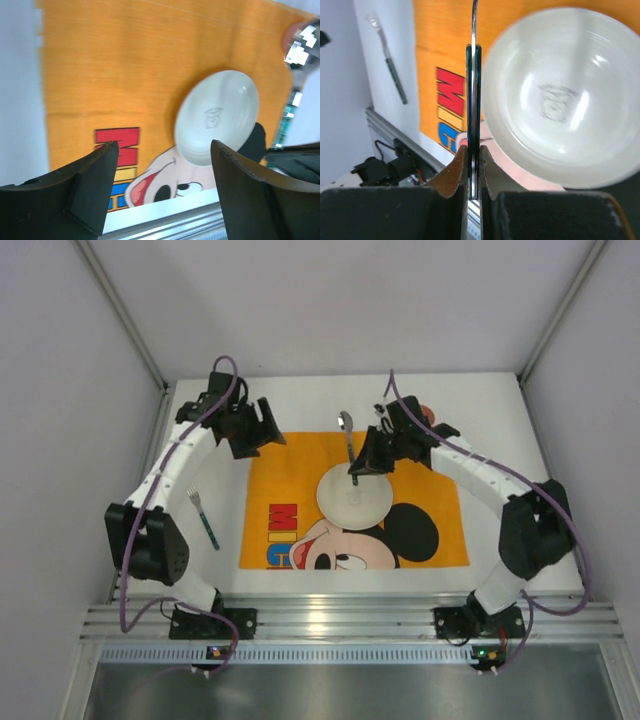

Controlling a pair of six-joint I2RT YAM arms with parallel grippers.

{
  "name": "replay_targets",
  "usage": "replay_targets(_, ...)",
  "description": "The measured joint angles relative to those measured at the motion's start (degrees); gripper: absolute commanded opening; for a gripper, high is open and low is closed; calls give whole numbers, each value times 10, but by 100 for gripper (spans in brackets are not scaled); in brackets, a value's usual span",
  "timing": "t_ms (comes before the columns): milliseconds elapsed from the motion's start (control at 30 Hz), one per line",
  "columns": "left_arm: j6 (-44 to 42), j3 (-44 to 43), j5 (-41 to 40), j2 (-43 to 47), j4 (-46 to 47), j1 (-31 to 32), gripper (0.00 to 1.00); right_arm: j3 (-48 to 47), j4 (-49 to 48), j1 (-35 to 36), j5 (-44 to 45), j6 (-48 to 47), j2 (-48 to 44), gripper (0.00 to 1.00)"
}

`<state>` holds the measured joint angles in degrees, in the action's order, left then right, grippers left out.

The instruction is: Set the dinner table for one person

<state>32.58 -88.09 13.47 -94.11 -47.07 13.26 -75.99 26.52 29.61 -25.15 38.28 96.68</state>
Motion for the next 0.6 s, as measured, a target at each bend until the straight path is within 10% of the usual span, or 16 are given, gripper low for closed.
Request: replay_targets(600, -38, 193, -76, 101, -11, -98, 74, 254, 129, -125, 84, -58, -195, 0)
